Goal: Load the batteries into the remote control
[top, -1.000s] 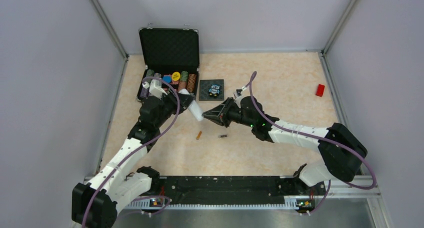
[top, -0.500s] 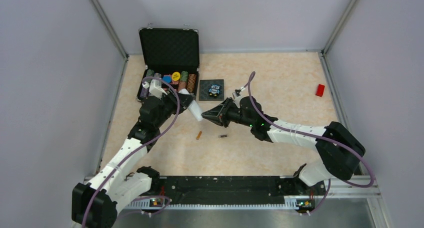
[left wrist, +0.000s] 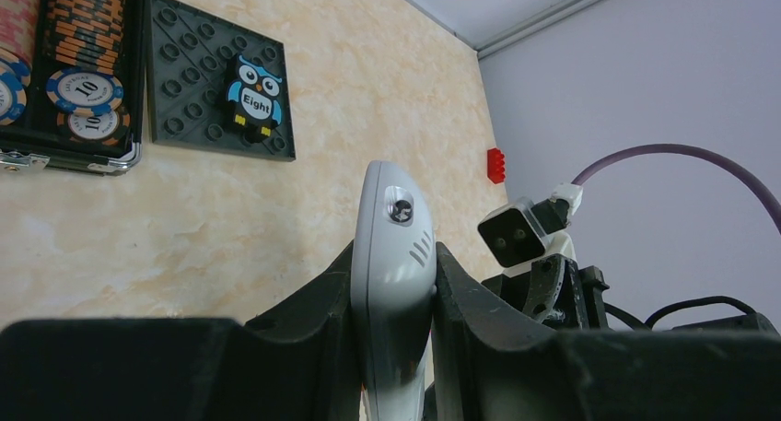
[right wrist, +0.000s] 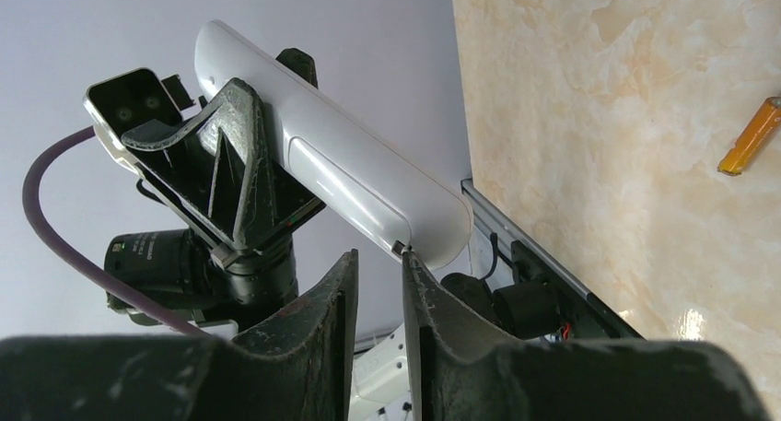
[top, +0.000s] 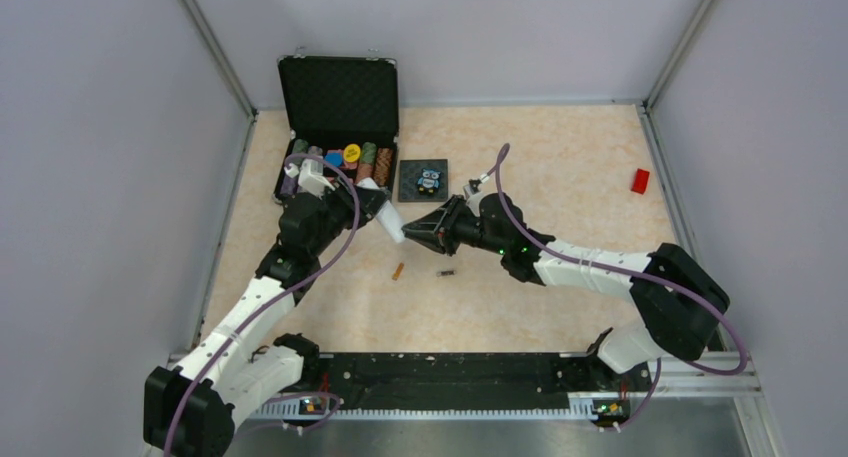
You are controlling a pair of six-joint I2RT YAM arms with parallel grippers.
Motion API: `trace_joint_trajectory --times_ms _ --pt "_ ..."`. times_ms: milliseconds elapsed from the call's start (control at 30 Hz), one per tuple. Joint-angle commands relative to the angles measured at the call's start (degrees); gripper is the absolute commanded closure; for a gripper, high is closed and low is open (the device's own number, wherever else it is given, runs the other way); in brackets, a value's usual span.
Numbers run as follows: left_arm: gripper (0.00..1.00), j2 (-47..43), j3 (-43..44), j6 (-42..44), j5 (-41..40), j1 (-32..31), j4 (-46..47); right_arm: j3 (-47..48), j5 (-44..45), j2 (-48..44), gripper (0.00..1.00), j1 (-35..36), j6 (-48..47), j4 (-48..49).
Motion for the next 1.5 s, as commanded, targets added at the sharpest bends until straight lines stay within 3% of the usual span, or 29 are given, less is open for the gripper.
trace_joint_trajectory --times_ms 0,567,967,1467 --pt "1.00 -0.5 2.2 -1.3 0.9 -0.1 4.4 1.8 0.1 1.3 0.76 0.2 0.4 2.4" --pt "1.00 -4.1 -0.3 -3.4 4.9 -0.1 6.3 -0.1 0.8 2.8 0.76 -0.1 0.9 9.0" --pt "1.00 -2.8 0.2 -4.7 6.5 -0.1 6.8 -1.4 -0.3 5.3 0.76 -0.4 0.3 22.2" --pt "1.00 -1.0 0.4 -3.0 6.8 -0.1 4.7 -0.1 -1.1 6.1 0.76 -0.5 -1.0 26.8"
